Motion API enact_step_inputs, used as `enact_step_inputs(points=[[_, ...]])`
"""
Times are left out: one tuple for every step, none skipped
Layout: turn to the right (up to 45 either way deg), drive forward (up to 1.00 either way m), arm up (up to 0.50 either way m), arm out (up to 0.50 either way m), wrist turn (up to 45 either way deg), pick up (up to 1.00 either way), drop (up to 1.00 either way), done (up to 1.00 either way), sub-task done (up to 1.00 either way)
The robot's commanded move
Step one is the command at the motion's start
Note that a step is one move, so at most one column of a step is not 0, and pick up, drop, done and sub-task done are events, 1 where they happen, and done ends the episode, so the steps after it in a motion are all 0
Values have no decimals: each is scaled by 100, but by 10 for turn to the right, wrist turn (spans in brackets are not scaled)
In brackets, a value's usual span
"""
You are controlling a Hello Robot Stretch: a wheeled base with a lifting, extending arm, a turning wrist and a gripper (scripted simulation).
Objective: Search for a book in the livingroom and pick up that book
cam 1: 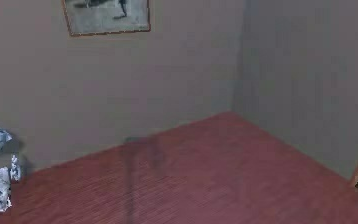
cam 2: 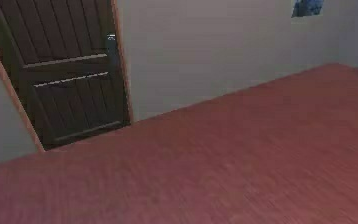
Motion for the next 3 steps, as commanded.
enact_step_inputs(points=[[-450, 0, 0, 0, 0, 0, 0, 0, 0], [-450, 0, 0, 0, 0, 0, 0, 0, 0], [-90, 0, 0, 0, 0, 0, 0, 0, 0]])
